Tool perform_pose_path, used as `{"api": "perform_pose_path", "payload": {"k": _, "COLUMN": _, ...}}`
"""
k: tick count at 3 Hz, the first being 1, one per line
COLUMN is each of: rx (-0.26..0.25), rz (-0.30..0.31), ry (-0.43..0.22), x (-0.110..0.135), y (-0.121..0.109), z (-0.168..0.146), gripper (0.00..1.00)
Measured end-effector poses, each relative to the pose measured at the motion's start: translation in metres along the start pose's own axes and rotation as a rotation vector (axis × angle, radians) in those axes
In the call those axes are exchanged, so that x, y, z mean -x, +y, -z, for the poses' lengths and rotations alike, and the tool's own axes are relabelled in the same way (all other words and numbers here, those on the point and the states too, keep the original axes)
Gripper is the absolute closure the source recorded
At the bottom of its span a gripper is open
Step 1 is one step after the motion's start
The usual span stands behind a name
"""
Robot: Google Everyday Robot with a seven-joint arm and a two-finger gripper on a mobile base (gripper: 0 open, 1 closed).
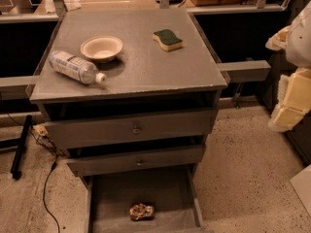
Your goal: Pick orange can from bottom drawer and place on counter
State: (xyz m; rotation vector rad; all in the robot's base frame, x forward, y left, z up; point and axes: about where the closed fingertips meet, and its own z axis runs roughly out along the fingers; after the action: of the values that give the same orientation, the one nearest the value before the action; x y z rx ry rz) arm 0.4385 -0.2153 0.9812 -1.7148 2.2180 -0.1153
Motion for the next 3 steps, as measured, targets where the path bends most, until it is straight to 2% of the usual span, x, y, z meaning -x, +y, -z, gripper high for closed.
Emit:
{"api": "perform_pose_path", "payload": {"k": 1, "rx": 0.0, "rz": 0.0, "ry": 0.0, "x": 0.0, "y": 0.0, "z": 0.0, "gripper": 0.0}}
{"api": "perform_pose_path", "payload": {"k": 2, "rx": -0.013, "rz": 0.029, "ry": 0.01, "x": 0.004, "y": 0.002, "z": -0.008, "gripper": 0.0}}
{"api": "perform_pose_path", "payload": {"k": 3, "rx": -0.044, "rz": 0.102, "ry": 0.034, "x": 0.01, "y": 0.009, "z": -0.032, "gripper": 0.0}}
